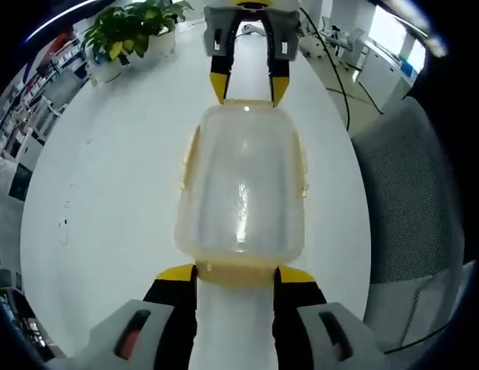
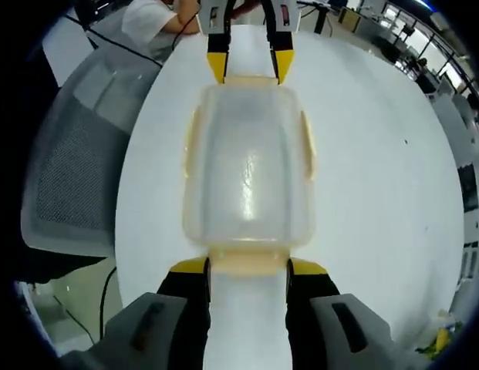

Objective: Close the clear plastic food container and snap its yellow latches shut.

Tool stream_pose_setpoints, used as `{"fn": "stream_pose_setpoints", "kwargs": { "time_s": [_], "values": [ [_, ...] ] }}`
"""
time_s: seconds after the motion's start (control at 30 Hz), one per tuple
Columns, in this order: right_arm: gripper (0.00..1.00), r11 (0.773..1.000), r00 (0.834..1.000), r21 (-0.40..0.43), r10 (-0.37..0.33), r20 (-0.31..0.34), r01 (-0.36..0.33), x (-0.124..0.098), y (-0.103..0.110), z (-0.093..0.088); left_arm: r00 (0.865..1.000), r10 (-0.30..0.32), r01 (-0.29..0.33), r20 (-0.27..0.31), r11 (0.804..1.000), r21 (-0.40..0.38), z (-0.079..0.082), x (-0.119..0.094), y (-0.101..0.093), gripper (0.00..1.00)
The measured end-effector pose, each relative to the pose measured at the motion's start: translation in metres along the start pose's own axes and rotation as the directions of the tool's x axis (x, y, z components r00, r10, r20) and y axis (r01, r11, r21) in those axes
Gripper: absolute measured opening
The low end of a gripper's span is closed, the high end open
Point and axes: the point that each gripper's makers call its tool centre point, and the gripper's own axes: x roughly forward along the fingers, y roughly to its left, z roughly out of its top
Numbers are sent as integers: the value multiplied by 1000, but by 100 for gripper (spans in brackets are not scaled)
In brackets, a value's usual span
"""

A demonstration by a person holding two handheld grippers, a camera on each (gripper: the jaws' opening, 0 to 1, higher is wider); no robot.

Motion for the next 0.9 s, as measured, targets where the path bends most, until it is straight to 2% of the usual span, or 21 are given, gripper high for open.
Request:
{"fn": "stream_pose_setpoints", "kwargs": {
  "time_s": [0.3,0.9],
  "values": [
    [35,1000,999,-3,-30,35,30,3,-2,-2,1000,6,-6,12,1000,-3,0,4,1,33],
    [36,1000,995,-20,-19,102,21,5,-2,-2,1000,-9,9,7,1000,27,0,11,-2,33]
  ]
}}
